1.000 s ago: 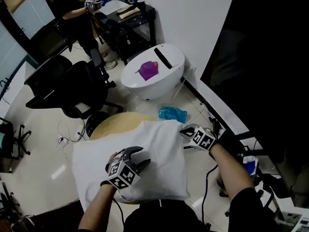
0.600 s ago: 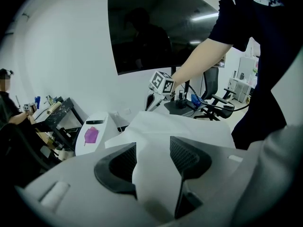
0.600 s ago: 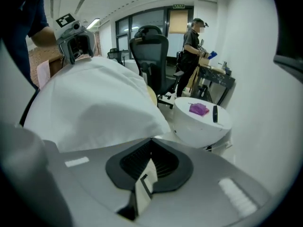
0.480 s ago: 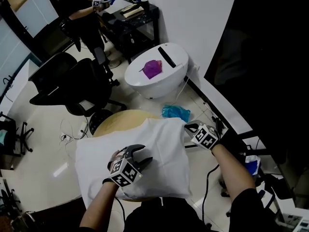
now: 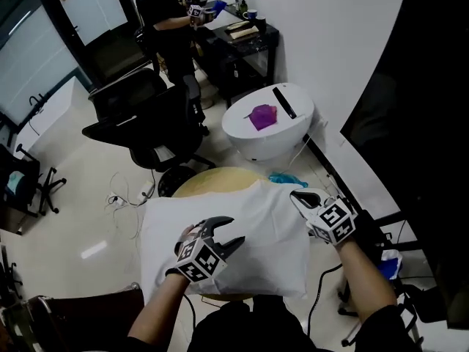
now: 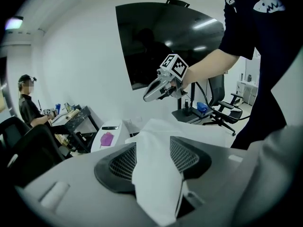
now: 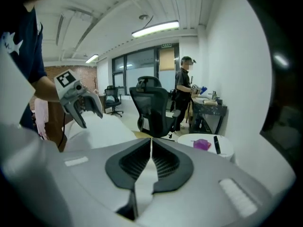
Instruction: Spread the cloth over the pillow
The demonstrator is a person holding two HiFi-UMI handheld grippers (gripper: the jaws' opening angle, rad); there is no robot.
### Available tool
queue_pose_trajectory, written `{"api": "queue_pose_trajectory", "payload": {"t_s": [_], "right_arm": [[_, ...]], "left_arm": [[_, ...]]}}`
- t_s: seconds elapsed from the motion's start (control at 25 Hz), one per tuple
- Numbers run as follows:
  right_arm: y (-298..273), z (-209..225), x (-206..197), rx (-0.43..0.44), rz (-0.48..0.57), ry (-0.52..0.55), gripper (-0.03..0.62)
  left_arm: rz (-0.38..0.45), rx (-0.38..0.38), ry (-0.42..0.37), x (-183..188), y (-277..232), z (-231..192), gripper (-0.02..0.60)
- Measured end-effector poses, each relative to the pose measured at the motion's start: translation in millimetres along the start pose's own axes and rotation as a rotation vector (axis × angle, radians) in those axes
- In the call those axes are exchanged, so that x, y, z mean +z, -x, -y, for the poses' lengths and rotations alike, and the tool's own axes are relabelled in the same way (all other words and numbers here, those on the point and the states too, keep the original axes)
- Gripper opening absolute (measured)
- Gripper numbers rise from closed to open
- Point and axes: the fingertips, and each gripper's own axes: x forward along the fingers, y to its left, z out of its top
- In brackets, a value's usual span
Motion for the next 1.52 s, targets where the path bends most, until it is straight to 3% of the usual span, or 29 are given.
{"api": "queue_pose_trajectory", "payload": {"t_s": [0.2, 0.44, 0.76, 0.92, 1.12, 1.52], "right_arm": [[17.5, -64.1, 54.5, 0.023, 0.11, -0.098, 0.006], [22.2, -151.6, 83.3, 0.032, 0.168, -0.102, 0.006], [23.1, -248.7, 69.9, 0.076, 0.143, -0.114, 0.006], [33.6, -276.9, 57.3, 0.096, 0.15, -0.177, 0.006], [52.7, -303.6, 40.1, 0.102, 0.139, -0.177, 0.006], [95.0, -349.4, 27.6, 0.127, 0.171, -0.157, 0.006]], "left_arm": [[0.032, 0.072, 0.033, -26.1, 66.3, 0.3, 0.213], [0.04, 0.144, 0.104, -75.2, 135.8, 12.8, 0.212], [0.074, 0.187, 0.165, -101.3, 178.5, 39.1, 0.212], [0.076, 0.194, 0.174, -105.8, 188.3, 58.8, 0.213], [0.093, 0.196, 0.193, -103.3, 197.1, 89.3, 0.212], [0.045, 0.188, 0.204, -104.0, 214.9, 172.8, 0.212]]}}
